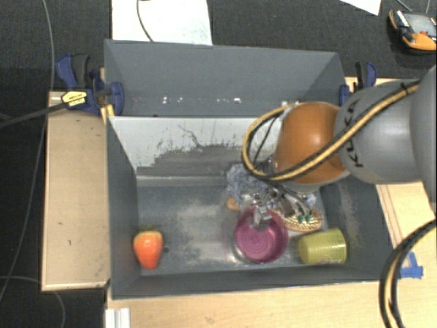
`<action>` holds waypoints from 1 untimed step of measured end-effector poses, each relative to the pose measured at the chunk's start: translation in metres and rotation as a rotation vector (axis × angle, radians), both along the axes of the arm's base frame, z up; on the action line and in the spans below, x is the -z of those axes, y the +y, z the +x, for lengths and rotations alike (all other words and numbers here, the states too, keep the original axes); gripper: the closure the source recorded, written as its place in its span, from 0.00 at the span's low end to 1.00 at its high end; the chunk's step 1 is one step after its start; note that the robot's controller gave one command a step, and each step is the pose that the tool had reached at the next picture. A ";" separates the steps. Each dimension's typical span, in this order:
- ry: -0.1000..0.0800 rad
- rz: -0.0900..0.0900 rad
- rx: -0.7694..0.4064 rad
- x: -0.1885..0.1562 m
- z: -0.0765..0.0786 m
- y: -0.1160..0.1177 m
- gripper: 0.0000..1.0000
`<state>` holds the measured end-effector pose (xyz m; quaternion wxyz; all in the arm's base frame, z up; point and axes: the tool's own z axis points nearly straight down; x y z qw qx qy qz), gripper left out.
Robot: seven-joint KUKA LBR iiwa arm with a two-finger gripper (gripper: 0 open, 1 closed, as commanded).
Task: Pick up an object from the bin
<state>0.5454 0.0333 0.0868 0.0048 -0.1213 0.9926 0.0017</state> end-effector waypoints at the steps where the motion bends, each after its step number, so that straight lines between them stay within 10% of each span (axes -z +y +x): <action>1: -0.003 0.001 -0.002 0.001 -0.003 0.001 1.00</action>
Offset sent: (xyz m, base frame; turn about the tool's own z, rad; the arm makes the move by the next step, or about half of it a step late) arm -0.0076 -0.0102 0.1611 -0.0134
